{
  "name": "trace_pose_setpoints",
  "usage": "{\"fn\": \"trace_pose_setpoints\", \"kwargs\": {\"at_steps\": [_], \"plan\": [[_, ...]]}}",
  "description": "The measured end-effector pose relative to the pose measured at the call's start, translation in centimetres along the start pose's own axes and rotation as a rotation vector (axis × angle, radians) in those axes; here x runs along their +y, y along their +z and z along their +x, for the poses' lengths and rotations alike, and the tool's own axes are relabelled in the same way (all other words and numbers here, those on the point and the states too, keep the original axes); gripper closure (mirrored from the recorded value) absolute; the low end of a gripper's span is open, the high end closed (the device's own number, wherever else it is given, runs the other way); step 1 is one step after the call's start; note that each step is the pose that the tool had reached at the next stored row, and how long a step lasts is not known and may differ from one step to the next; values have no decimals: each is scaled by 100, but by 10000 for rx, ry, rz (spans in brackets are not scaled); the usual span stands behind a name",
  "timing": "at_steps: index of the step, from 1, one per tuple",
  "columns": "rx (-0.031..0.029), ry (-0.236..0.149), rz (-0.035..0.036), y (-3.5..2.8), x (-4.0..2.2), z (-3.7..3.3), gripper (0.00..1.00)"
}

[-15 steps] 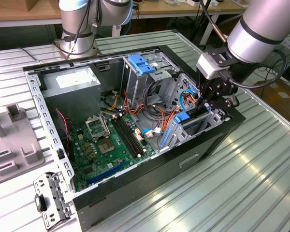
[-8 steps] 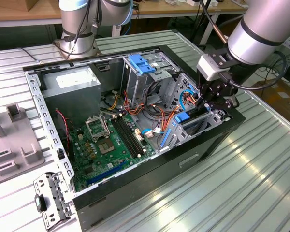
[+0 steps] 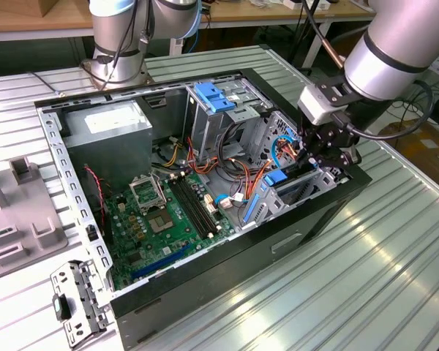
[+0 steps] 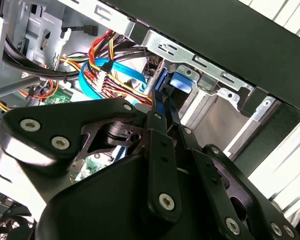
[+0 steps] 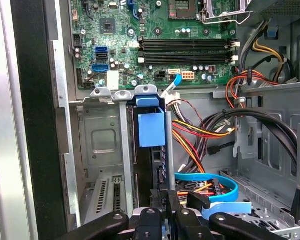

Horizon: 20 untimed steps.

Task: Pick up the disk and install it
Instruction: 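Insert the first disk wire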

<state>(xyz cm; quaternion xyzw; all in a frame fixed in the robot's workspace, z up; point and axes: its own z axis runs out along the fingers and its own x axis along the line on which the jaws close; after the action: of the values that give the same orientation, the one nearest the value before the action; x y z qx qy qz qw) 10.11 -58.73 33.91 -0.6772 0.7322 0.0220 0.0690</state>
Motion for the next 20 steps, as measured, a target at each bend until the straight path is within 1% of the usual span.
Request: {"fn": "trace_pose_setpoints", "kwargs": {"at_steps": [6, 7, 8, 11, 12, 14, 16, 18, 20], "plan": [[0, 0, -1, 4, 0, 1, 83], [-1, 0, -1, 5, 0, 1, 82], [-1, 0, 0, 5, 0, 1, 75], [0, 0, 0, 3, 0, 1, 75], [1, -1, 0, -9, -1, -1, 75], [-3, -1, 0, -79, -5, -10, 75], [-7, -2, 0, -91, -5, -15, 75], [-15, 0, 0, -90, -3, -38, 77], [-33, 2, -1, -88, -1, -50, 89]]}}
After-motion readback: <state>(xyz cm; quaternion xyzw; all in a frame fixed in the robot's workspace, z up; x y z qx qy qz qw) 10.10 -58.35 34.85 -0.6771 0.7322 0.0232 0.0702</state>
